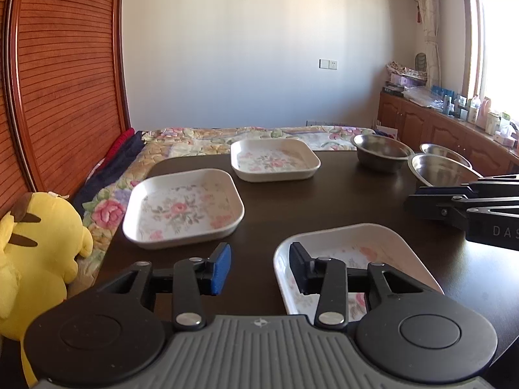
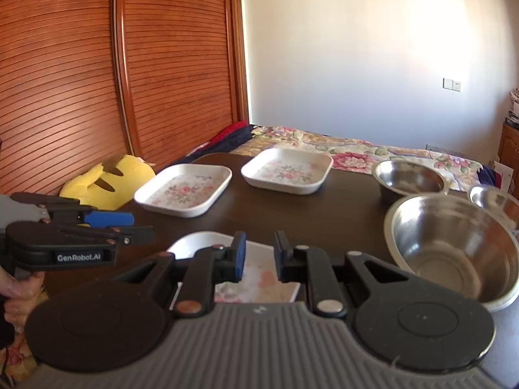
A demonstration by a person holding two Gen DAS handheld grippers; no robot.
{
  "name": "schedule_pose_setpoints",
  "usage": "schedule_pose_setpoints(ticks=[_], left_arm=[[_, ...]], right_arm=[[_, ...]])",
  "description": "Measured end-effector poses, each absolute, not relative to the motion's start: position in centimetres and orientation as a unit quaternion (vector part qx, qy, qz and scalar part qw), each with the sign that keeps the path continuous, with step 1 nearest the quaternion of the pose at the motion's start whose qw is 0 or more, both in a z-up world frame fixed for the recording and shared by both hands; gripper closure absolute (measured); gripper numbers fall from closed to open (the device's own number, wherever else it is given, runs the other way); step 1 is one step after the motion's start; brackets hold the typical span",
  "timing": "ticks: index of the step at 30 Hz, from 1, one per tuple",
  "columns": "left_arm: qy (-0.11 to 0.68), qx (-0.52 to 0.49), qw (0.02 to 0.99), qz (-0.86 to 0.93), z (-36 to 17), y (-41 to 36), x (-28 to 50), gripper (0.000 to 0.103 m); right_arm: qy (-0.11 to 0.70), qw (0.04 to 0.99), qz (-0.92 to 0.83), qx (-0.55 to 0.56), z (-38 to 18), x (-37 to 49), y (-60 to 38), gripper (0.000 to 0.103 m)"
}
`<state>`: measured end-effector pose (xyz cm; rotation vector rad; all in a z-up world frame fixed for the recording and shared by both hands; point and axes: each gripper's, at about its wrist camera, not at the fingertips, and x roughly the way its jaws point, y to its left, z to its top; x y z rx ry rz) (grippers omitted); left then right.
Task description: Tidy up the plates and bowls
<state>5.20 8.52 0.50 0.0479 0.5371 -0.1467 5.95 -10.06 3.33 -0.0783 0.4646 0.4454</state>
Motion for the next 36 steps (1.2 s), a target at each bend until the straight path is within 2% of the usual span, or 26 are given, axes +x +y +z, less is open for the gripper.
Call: schedule_pose_setpoints(ticks=[6,9,16,18,20,23,25,31,33,36], left_arm=[[0.264,0.030,0.962,-0.070,0.7,9.5,6.6,0.046],[0.263,0.022,0.962,-0.064,0.8,10.5,7.6,0.041],[0.262,0.014,0.964,-0.055,0.9,12.4,10.1,0.031],[0.259,0.012,0.964,-0.053,1.0,12.9,10.7,0.026],[0.256,0.014,0.965,-0.051,1.2,13.4,11.3,0.017],[0.253,0.019,0.966,-0.047,1.3,14.2,12.2,0.012],[0.253,0.016,0.966,-0.042,1.0,14.9,12.8,0.011],[0.259,0.006,0.965,-0.027,0.3,17.3,14.3,0.011],[0.264,0.006,0.964,-0.024,0.1,17.8,14.8,0.014],[0.272,0.008,0.962,-0.024,-0.2,18.4,15.6,0.023]], right_arm=[[0.236,0.942,0.234,-0.035,3.7,7.7,-8.8,0.081],[0.236,0.942,0.238,-0.036,3.9,8.7,-8.2,0.072],[0.241,0.937,0.250,-0.043,4.5,11.3,-6.4,0.064],[0.242,0.936,0.252,-0.043,4.6,12.1,-5.9,0.059],[0.242,0.935,0.254,-0.044,4.7,12.7,-5.4,0.054],[0.245,0.935,0.254,-0.042,4.7,13.6,-4.8,0.048],[0.248,0.933,0.257,-0.040,4.6,14.2,-4.3,0.041],[0.262,0.926,0.269,-0.047,4.2,15.7,-2.5,0.036],[0.269,0.922,0.275,-0.049,4.1,16.3,-1.9,0.036],[0.281,0.916,0.281,-0.050,3.9,17.1,-1.2,0.036]])
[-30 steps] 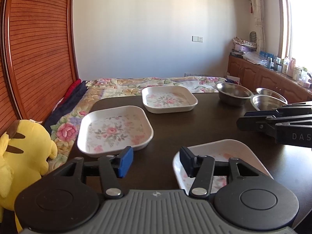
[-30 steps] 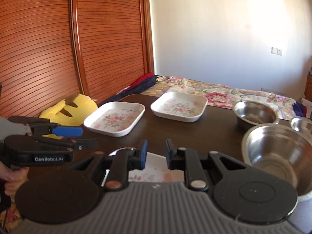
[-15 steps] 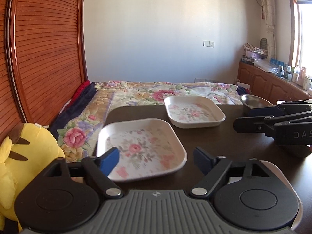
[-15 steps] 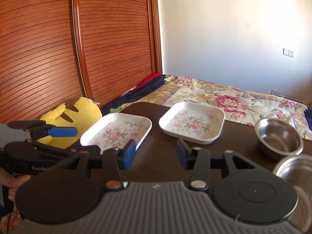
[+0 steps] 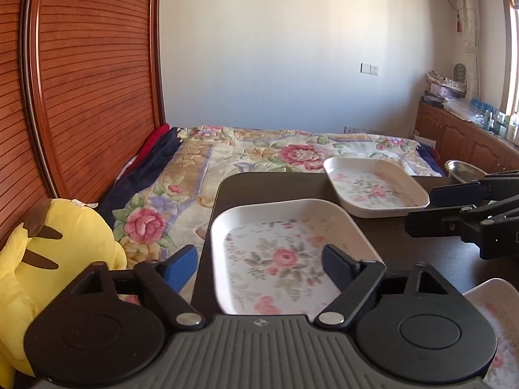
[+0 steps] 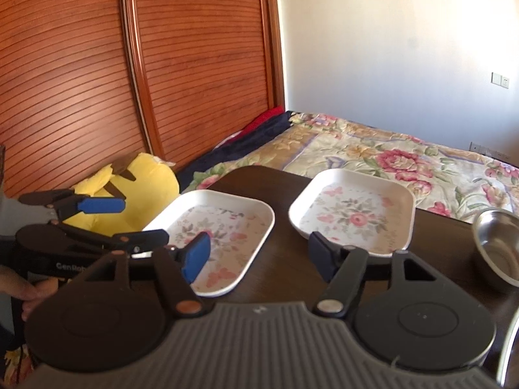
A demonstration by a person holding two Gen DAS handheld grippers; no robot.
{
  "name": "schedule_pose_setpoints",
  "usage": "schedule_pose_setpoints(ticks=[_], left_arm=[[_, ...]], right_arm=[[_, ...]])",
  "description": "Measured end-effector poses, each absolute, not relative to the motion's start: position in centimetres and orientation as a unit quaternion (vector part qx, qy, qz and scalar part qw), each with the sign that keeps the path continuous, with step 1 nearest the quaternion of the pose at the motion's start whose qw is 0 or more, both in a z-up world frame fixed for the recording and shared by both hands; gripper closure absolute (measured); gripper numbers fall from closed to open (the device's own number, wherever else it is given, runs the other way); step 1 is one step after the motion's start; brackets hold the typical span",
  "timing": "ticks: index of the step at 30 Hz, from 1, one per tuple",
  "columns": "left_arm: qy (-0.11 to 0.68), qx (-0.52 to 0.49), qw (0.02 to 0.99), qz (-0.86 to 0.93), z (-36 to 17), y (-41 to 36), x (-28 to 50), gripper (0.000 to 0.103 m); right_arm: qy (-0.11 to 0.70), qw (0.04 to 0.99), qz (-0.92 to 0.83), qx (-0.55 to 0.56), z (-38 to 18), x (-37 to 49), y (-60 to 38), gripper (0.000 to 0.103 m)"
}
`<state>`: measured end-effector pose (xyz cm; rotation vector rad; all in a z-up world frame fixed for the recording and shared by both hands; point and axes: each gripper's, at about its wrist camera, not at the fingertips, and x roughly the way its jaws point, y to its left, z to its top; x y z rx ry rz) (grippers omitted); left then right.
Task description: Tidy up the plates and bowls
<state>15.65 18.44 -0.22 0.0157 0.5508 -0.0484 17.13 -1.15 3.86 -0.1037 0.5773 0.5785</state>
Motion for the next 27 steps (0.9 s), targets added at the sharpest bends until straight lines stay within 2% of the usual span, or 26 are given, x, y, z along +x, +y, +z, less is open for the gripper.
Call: schedule_pose_setpoints(ticks=[6,9,14,18,19,21,27], left_arm=[[0.282,0.000,0.959,-0.022,-1.0,19.6,17.1,0.037],[0.287,-0.003,0.958,-0.023,-1.4,20.1,17.6,0.041],[0.299,-0.007,0.954,-0.022,-2.0,20.6,18.6,0.056],[0.301,-0.008,0.953,-0.020,-2.2,20.9,18.8,0.060],[0.302,-0.010,0.953,-0.021,-2.2,20.9,18.9,0.060],[0.305,-0.014,0.952,-0.024,-2.3,21.1,19.0,0.062],[0.308,-0.018,0.951,-0.020,-2.4,21.6,19.6,0.066]], right_arm=[[0.309,0.903,0.294,-0.046,3.2,18.9,-0.1,0.037],[0.323,0.897,0.298,-0.051,2.7,19.6,0.4,0.042],[0.349,0.884,0.306,-0.055,1.8,20.4,1.1,0.054],[0.365,0.877,0.307,-0.057,1.4,21.2,1.6,0.060],[0.368,0.876,0.308,-0.056,1.3,21.4,1.7,0.066],[0.378,0.872,0.308,-0.051,1.1,21.9,1.9,0.069],[0.391,0.866,0.308,-0.048,0.6,22.6,2.1,0.072]])
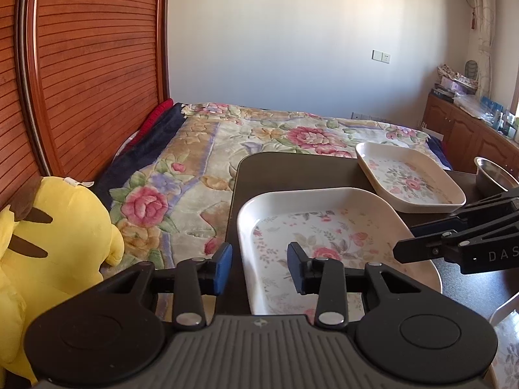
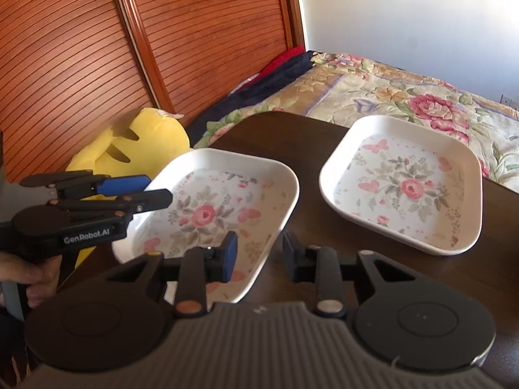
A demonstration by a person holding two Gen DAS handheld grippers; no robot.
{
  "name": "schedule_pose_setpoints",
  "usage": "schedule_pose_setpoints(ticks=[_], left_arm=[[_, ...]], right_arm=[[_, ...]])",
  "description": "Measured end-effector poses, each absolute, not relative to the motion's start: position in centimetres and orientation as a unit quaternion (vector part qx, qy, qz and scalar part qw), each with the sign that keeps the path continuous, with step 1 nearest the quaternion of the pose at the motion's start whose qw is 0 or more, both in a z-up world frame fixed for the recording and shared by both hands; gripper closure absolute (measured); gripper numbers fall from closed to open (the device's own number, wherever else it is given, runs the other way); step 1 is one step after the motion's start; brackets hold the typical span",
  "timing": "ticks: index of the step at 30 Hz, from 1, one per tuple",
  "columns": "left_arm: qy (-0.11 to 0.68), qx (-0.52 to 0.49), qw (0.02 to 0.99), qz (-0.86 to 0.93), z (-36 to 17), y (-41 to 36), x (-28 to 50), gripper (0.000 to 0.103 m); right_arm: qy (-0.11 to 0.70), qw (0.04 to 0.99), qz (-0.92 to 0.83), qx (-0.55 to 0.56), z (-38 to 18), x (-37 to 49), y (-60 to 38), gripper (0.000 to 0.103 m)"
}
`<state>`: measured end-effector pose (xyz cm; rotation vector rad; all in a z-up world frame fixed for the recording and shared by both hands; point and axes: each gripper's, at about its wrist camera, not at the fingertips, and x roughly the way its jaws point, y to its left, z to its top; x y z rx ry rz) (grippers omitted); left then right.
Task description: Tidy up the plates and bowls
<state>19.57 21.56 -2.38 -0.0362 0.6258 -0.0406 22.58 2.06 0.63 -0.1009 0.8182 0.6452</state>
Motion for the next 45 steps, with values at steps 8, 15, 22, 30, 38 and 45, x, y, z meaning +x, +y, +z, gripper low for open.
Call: schedule_pose_setpoints(ticks=[8,15,22,30,38,45], left_arm=[[0.314,-0.017,0.949,-0.019,-2.8,21.8,19.7,0.067],[0.318,-0.019,0.948,-0.019,-3.1,21.7,19.5,0.072],[0.319,-0.021,0.947,-0.022,-3.2,21.5,19.2,0.073],[0.323,-0.032,0.946,-0.024,-3.1,21.2,18.8,0.076],[0.315,-0.029,0.948,-0.029,-1.2,20.6,17.5,0.076],[0.303,-0.019,0.952,-0.033,0.0,18.9,16.2,0.076]], right_arm=[[0.398,0.863,0.308,-0.051,0.3,23.1,2.1,0.076],[0.406,0.857,0.315,-0.041,0.0,23.3,2.0,0.081],[0.407,0.856,0.315,-0.042,-0.1,23.2,2.0,0.084],[0.406,0.857,0.314,-0.048,-0.2,23.2,2.1,0.085],[0.405,0.856,0.318,-0.028,0.8,22.8,0.9,0.085],[0.381,0.866,0.321,-0.031,2.3,21.1,-0.8,0.085]])
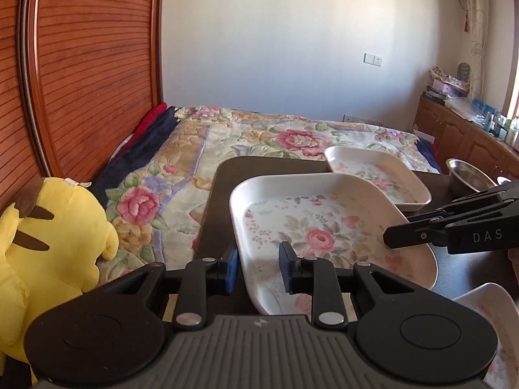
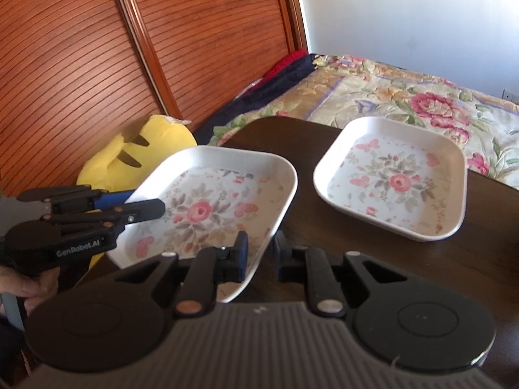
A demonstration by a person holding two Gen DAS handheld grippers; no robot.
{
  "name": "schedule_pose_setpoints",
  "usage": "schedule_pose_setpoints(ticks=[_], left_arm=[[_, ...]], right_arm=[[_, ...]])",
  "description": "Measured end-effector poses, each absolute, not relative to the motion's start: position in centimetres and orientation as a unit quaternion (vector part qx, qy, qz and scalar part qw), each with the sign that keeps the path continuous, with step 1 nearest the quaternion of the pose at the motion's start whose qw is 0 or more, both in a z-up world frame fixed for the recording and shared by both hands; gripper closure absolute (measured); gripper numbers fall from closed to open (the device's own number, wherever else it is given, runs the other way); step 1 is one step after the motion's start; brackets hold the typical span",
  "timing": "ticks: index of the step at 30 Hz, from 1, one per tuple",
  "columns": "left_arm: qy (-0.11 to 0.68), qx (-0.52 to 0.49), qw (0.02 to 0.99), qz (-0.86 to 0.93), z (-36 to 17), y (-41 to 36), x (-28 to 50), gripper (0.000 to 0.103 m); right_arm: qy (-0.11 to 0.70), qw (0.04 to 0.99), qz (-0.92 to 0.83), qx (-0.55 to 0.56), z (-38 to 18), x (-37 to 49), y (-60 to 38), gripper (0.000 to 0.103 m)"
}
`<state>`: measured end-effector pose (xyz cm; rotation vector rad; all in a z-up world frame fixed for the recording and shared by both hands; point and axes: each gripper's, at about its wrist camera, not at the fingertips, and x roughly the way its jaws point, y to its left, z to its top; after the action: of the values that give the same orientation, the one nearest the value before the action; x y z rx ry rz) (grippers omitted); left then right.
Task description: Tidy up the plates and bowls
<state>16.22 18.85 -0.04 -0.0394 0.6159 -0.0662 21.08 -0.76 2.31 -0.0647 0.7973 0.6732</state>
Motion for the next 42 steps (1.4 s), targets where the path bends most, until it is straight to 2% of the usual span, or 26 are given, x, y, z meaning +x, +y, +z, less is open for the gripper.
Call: schedule_pose_setpoints(ticks=[24,42], left_arm=[[0.285,0.006,0.954,-0.092,1.7,9.7,12.2,0.076],[0.280,0.021,0.953,-0.117,2.0,6.7,7.4,0.076]], right_arm=[[0.351,0.893,0.281,-0.010,4.3,16.2,-10.7,0.085],[0.346,0.901,0.261,0.000,4.4,11.4,-14.1,0.085]])
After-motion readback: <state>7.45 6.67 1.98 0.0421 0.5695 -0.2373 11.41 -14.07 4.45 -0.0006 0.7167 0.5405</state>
